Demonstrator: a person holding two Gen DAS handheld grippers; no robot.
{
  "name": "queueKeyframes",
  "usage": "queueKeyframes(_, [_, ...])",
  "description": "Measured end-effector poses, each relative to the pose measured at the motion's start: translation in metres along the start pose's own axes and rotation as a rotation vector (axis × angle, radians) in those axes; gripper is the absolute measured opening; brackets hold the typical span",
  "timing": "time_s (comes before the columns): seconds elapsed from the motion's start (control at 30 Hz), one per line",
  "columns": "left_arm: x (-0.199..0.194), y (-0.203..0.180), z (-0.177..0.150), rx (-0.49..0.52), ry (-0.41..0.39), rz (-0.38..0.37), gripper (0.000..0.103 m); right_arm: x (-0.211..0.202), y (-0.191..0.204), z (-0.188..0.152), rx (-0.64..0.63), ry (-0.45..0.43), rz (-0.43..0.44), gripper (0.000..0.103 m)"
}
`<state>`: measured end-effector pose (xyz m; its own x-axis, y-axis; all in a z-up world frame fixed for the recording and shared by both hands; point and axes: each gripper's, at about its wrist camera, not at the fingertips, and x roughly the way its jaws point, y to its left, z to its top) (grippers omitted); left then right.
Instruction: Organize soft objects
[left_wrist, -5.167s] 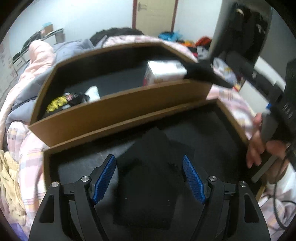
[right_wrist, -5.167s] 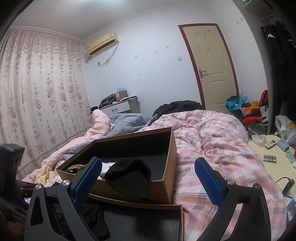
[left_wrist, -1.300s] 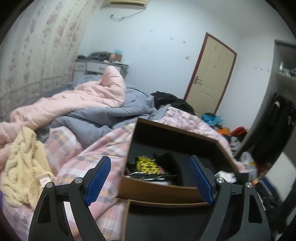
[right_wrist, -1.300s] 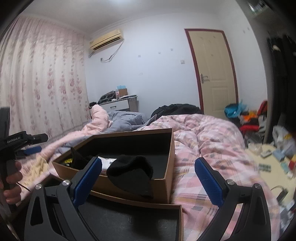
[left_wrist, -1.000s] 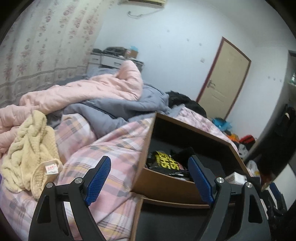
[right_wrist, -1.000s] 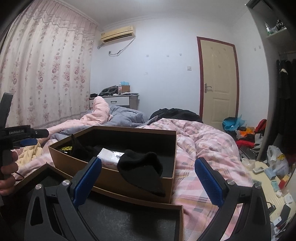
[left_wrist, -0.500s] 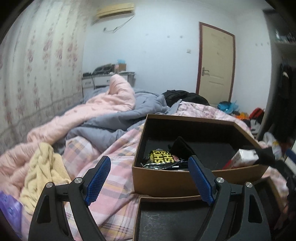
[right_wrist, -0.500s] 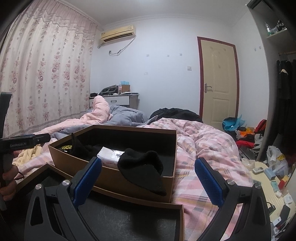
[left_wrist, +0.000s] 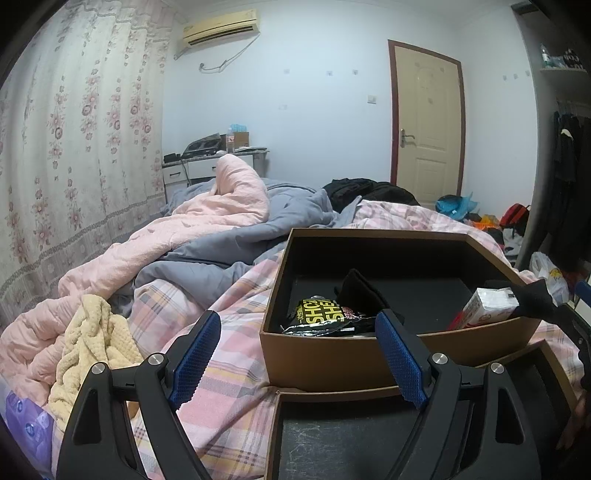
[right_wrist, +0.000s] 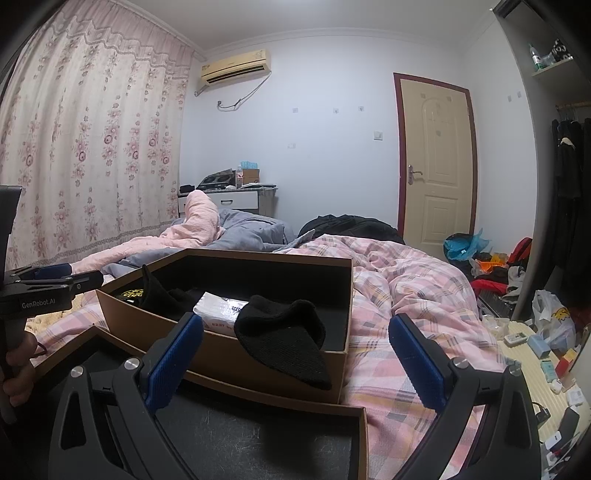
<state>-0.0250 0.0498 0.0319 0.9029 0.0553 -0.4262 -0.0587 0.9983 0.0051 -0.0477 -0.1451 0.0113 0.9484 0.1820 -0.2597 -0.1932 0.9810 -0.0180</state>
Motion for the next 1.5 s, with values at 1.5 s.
queueKeyframes(1.5, [-0.006, 0.001, 0.0, -0.011, -0.02, 0.006, 0.103, -0.003, 0.005, -0.003, -0.013, -0.023, -0.001, 0.1])
